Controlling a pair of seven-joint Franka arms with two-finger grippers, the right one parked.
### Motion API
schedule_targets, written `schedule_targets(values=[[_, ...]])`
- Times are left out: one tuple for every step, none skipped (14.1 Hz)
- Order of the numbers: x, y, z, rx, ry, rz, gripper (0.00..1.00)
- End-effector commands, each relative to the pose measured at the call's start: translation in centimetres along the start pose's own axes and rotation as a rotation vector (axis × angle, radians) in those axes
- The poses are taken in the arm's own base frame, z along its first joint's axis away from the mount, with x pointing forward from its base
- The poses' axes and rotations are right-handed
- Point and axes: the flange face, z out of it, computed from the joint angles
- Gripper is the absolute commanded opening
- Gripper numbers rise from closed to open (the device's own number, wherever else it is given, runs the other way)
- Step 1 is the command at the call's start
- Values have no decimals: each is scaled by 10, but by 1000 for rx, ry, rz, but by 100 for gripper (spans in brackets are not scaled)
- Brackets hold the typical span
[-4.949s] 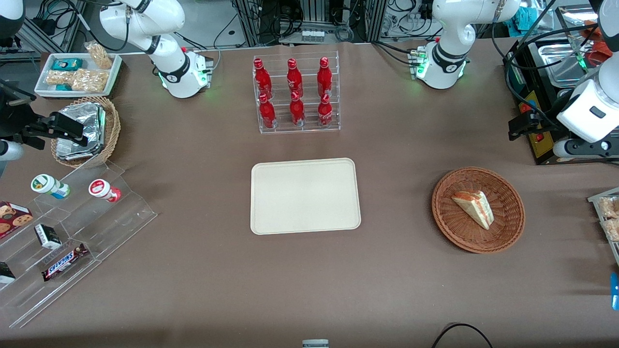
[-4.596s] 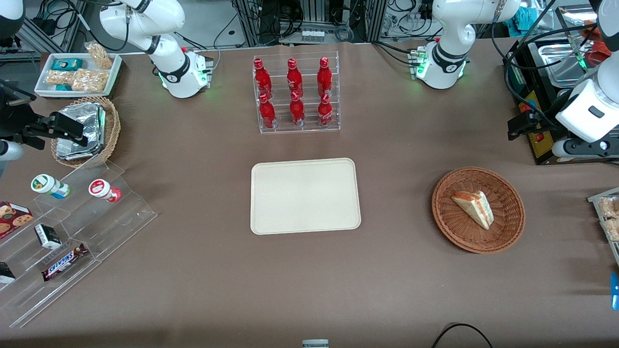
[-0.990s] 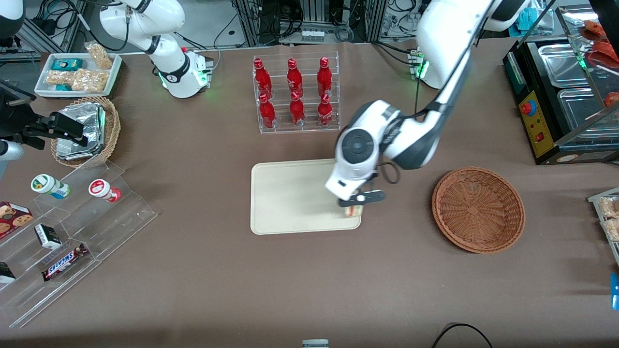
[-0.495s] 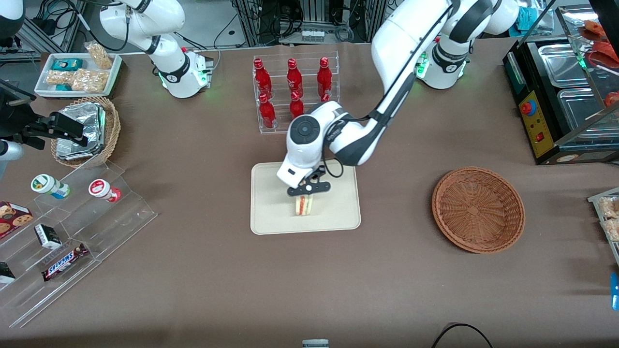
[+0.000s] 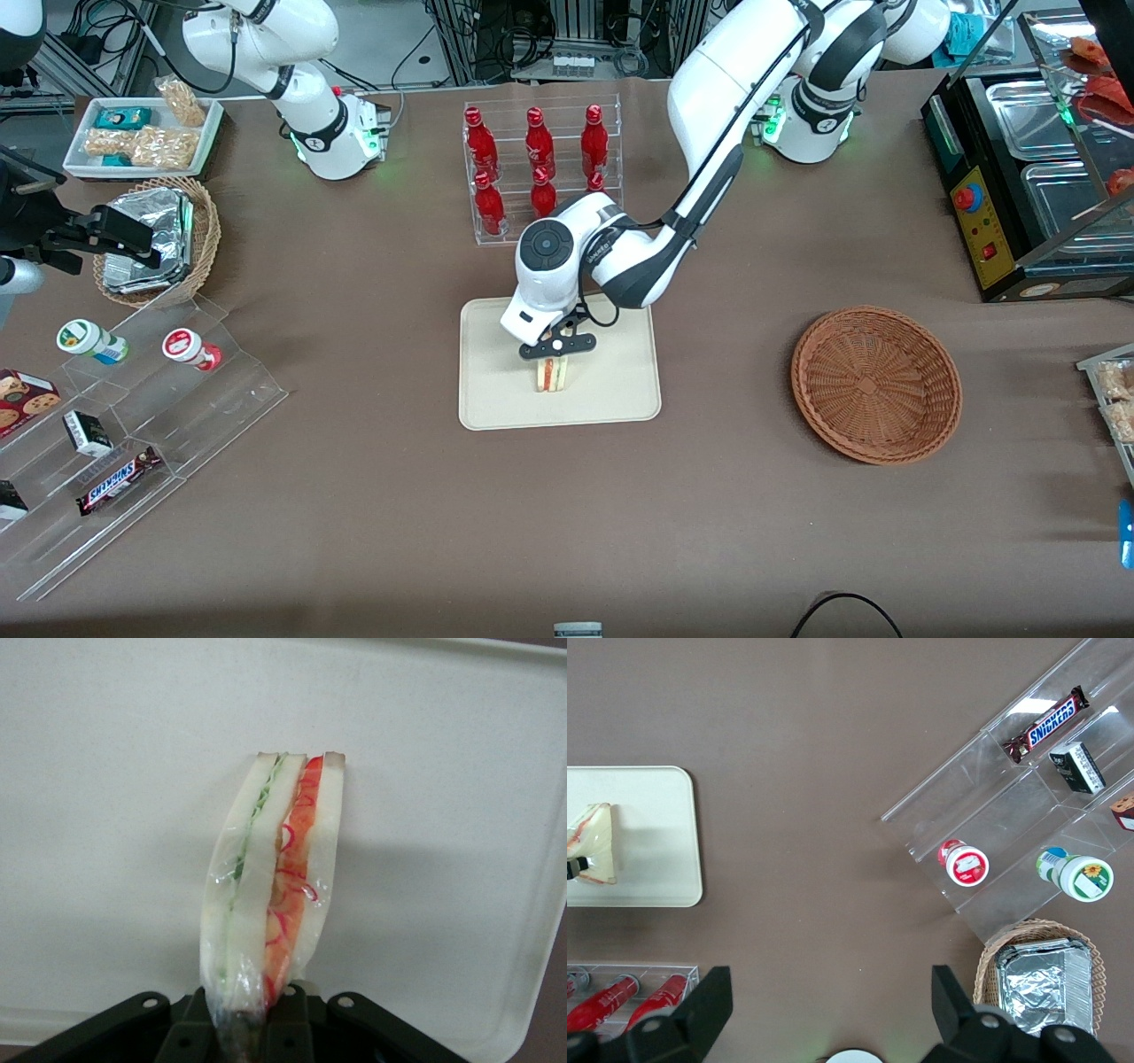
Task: Place sandwich from basket to tray
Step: 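Lower the sandwich onto the tray and open the left gripper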
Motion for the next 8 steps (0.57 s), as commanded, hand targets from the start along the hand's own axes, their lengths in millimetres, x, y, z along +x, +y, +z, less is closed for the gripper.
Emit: schedule_targets(values=[[0,6,0,15,3,-27,20],[0,6,0,15,5,-43,40],[0,6,-1,15,5,-43,73],[1,5,-3,13,5,-48,100],[1,6,-8,6,5,-52,100],[2,6,-15,4,17,-46,100],[1,8,-33,-9,34,-42,100],[2,5,-46,-10,38,-43,100]])
